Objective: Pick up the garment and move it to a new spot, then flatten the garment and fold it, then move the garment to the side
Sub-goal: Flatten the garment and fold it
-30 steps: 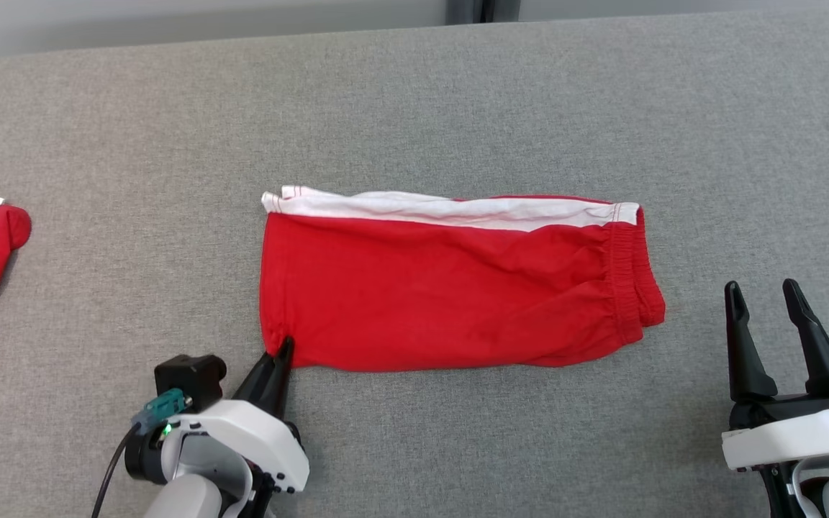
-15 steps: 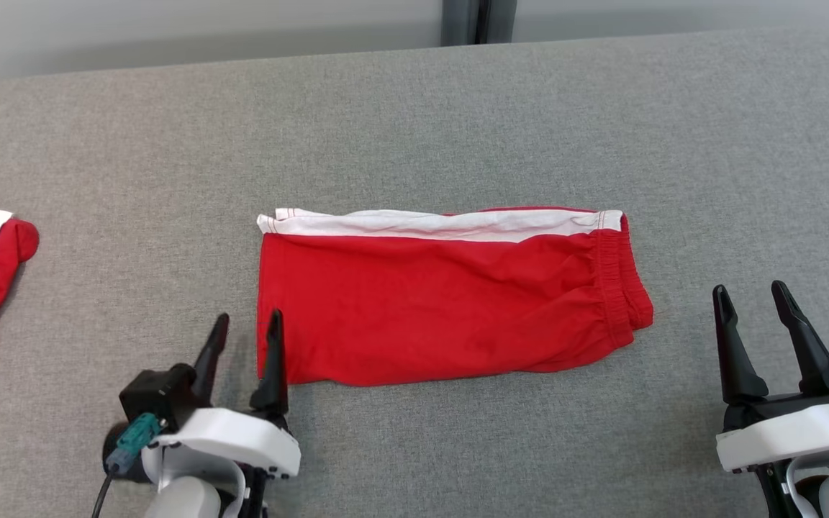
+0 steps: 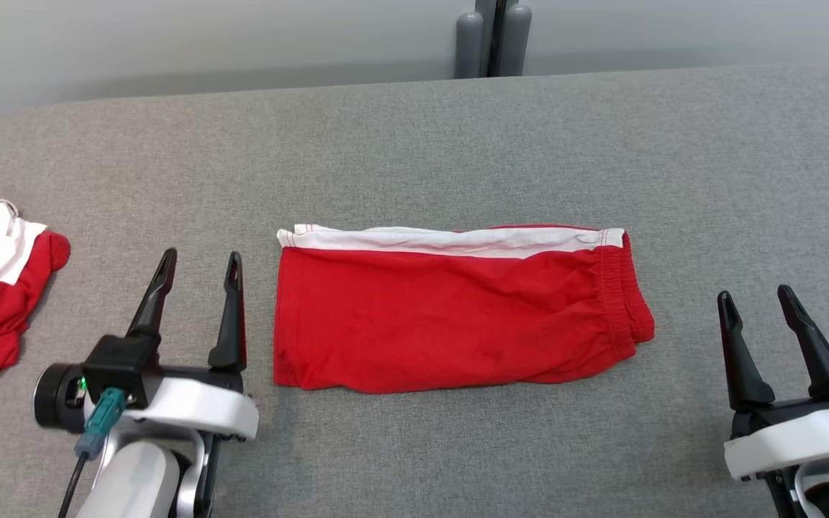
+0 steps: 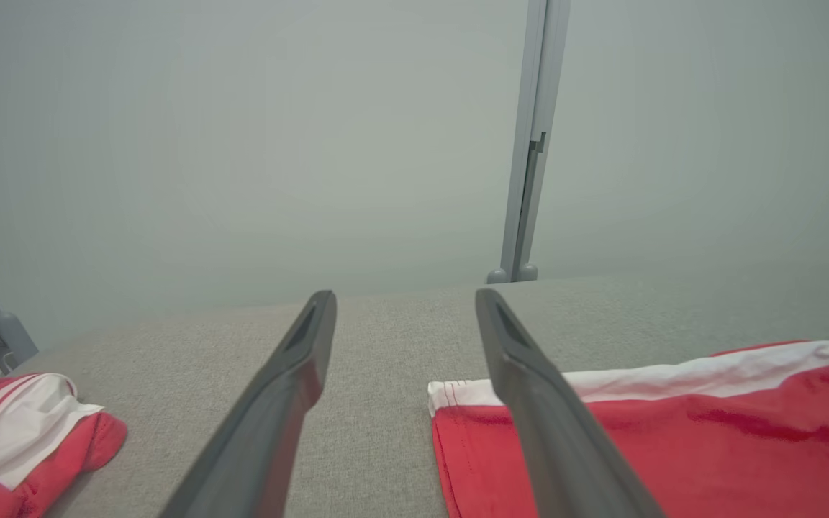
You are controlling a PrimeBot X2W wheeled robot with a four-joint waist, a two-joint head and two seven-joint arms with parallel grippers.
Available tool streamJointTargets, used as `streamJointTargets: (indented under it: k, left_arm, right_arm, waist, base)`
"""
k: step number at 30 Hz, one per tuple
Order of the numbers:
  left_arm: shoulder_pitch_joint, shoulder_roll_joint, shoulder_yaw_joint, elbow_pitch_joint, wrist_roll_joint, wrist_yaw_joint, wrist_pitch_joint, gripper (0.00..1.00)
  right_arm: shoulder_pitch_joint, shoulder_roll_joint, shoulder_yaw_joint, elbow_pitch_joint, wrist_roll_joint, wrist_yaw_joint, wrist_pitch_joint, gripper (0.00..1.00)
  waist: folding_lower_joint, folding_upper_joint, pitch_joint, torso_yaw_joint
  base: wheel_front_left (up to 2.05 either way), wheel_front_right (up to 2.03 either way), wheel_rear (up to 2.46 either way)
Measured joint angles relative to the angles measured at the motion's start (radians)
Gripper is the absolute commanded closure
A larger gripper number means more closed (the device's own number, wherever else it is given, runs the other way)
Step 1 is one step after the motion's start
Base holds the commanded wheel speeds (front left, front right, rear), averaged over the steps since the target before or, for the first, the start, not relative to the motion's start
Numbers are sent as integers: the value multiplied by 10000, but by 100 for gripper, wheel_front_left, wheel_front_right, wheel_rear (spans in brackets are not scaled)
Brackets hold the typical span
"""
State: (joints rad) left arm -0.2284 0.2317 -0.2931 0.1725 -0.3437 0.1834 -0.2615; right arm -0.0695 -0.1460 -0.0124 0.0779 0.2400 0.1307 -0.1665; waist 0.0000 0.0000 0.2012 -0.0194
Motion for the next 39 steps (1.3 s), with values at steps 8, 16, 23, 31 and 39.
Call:
streamJointTargets:
  k: [8,16,23,31,39]
  left_arm:
    - [1081,65,130,-437,-194,336,86,0]
    - [1414,84,128,-648,-341,437,318,0]
    - [1428,109,109,-736,-376,497,412,0]
    - [1367,119,31,-792,-384,510,454,0]
    - [799,2,-134,-802,-376,464,407,0]
  right_arm:
    - [392,33,-79,-100,42,0,96,0]
    - [555,56,-134,-253,13,0,234,0]
    - [582,56,-161,-345,17,0,270,0]
    - [562,42,-190,-412,50,0,339,0]
    - [-59,-242,276,-539,94,0,688,0]
  waist:
    - [0,0,-359,3]
    - [-1,0,-607,18]
    - [0,0,-578,10]
    - [0,0,-370,58]
    - [0,0,120,319]
  base:
    - [0,0,0]
    - [0,0,0]
    - [0,0,0]
    - [0,0,0]
    - [0,0,0]
